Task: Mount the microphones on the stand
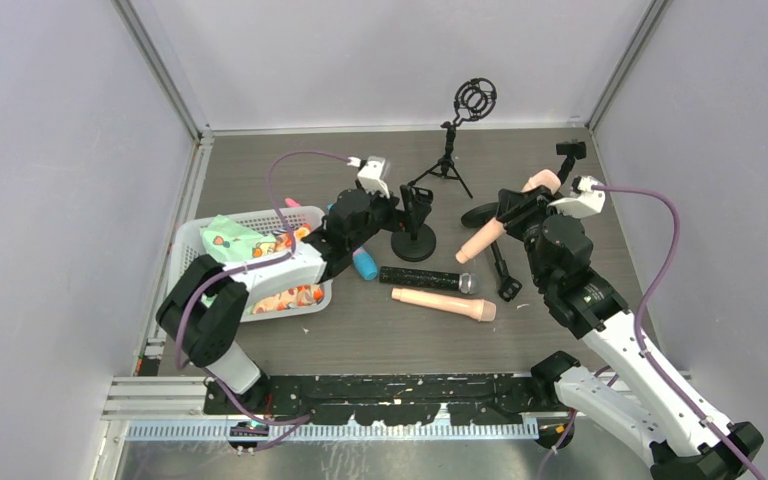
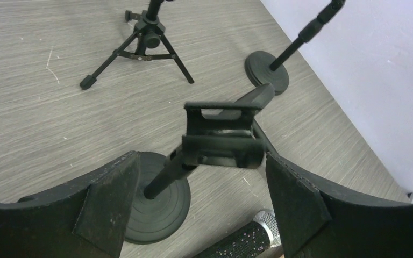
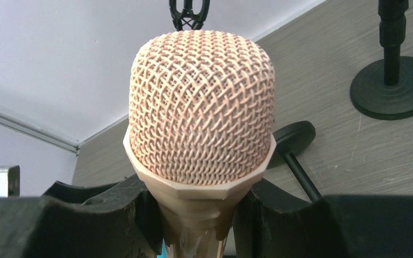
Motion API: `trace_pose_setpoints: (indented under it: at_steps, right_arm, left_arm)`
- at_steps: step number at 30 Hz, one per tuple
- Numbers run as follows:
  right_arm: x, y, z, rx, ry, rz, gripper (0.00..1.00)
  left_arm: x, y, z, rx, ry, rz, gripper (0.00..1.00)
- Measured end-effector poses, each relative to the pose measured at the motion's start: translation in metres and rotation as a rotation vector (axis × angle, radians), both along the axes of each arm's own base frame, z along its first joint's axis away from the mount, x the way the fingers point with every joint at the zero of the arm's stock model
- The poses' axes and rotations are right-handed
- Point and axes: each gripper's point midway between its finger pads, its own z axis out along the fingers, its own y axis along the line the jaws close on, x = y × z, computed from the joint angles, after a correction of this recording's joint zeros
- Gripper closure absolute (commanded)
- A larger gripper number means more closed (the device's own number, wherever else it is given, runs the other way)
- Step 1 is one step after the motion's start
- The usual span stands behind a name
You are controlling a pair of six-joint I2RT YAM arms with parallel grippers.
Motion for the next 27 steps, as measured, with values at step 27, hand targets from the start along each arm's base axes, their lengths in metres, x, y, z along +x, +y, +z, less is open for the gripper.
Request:
trace_pose_setpoints:
  at_steps: [27]
  right_arm:
    - [0.009,0.005,0.017,-0.004,-0.080,0.010,0.96]
  left_arm:
    - [0.017,-0.019,-0.025,0.072,-0.438,0.105,0.35]
